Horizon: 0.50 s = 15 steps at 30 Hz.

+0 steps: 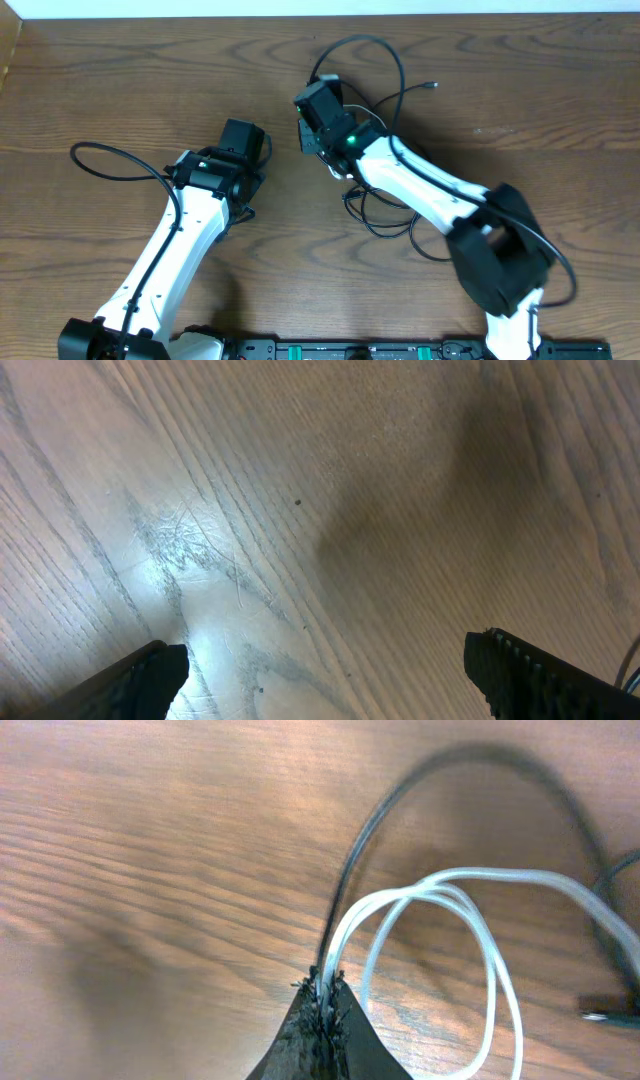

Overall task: Untangle cables
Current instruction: 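Lift the cables upward with the right gripper to loosen loops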

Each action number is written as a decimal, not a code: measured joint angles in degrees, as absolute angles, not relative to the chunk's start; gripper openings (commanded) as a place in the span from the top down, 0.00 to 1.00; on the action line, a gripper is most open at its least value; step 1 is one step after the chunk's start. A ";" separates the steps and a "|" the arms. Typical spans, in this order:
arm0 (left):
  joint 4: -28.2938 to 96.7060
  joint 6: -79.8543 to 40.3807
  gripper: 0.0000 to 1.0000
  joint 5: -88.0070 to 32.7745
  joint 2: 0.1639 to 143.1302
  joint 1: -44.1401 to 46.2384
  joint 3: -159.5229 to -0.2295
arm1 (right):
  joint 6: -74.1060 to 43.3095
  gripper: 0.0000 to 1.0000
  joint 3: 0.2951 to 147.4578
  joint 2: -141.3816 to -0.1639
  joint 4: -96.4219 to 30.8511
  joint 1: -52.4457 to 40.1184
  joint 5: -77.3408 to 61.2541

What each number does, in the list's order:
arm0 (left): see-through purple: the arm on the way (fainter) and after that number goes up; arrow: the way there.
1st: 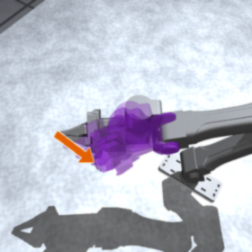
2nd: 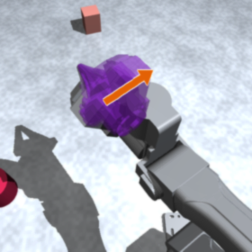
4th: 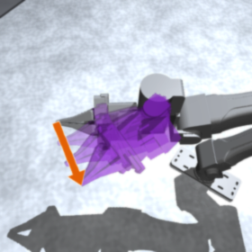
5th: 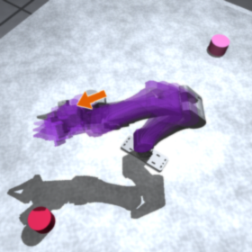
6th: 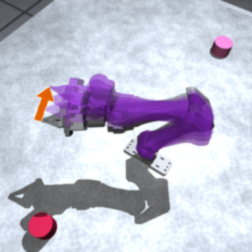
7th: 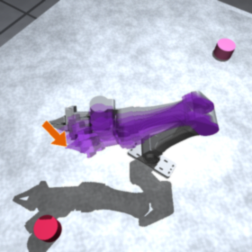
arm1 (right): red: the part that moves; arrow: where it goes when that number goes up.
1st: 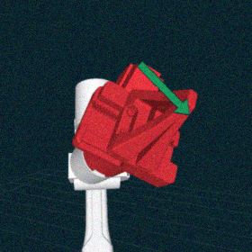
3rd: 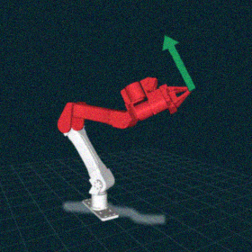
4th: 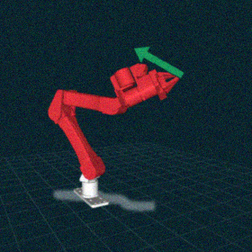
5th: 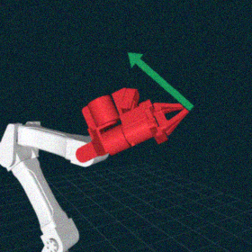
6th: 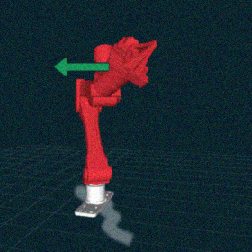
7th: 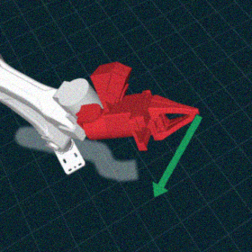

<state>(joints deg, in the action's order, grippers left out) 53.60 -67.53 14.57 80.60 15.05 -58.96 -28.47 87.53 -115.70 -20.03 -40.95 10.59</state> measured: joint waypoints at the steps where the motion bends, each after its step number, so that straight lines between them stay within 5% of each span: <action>1: 53.60 -67.53 0.04 14.57 80.58 15.05 -58.96 | -27.81 0.99 87.53 -113.75 -20.93 -40.95 10.09; 15: 53.58 -67.53 0.04 14.57 80.60 15.05 -58.96 | -21.52 0.99 87.53 -93.45 -31.59 -40.95 8.88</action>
